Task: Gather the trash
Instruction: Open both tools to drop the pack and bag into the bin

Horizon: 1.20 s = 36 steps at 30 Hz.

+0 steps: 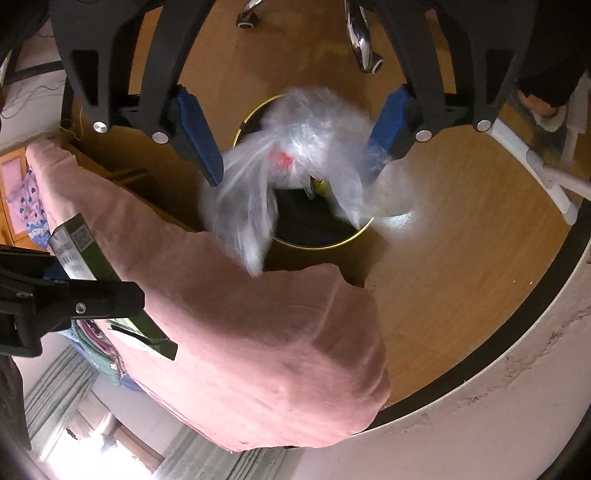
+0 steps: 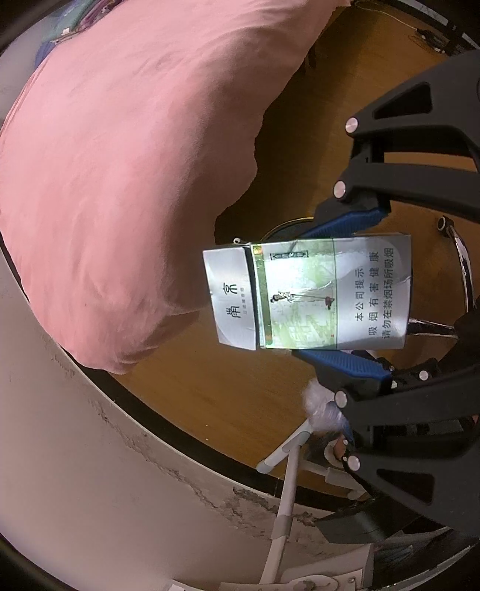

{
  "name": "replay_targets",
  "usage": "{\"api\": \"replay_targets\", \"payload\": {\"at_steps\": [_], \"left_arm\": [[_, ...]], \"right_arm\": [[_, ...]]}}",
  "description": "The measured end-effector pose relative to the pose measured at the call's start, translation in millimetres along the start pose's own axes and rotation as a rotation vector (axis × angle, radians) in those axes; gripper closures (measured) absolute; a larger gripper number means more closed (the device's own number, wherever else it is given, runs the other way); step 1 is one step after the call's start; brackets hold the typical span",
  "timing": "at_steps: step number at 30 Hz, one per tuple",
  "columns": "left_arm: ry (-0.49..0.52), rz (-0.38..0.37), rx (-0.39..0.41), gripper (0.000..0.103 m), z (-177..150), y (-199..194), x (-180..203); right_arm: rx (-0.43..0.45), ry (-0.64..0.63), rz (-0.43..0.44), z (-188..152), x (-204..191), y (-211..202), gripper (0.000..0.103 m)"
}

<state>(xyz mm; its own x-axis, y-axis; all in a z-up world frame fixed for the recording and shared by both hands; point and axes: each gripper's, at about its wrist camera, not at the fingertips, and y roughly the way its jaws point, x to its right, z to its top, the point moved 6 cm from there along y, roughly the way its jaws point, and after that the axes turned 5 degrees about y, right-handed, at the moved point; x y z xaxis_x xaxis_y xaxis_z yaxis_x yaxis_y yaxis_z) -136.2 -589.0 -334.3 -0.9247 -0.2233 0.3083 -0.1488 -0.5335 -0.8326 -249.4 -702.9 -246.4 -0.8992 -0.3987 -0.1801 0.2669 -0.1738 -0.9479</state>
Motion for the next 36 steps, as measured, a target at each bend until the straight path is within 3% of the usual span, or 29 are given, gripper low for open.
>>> {"api": "replay_targets", "payload": {"at_steps": [17,20,31,36], "left_arm": [[0.019,-0.023,0.008,0.018,-3.6,-6.0,4.4],[0.036,-0.03,0.001,0.017,-4.5,-5.2,9.3],[0.019,-0.02,0.019,0.016,-3.1,-12.5,7.9],[0.083,0.055,0.078,0.011,5.6,-49.1,16.5]], "right_arm": [[-0.014,0.01,0.004,-4.4,1.9,0.7,0.047],[-0.019,0.016,0.004,-6.5,2.9,1.0,0.037],[-0.006,0.006,-0.001,-9.1,-1.3,-1.8,0.031],[0.099,-0.035,0.003,-2.6,-10.8,-24.8,0.023]]}}
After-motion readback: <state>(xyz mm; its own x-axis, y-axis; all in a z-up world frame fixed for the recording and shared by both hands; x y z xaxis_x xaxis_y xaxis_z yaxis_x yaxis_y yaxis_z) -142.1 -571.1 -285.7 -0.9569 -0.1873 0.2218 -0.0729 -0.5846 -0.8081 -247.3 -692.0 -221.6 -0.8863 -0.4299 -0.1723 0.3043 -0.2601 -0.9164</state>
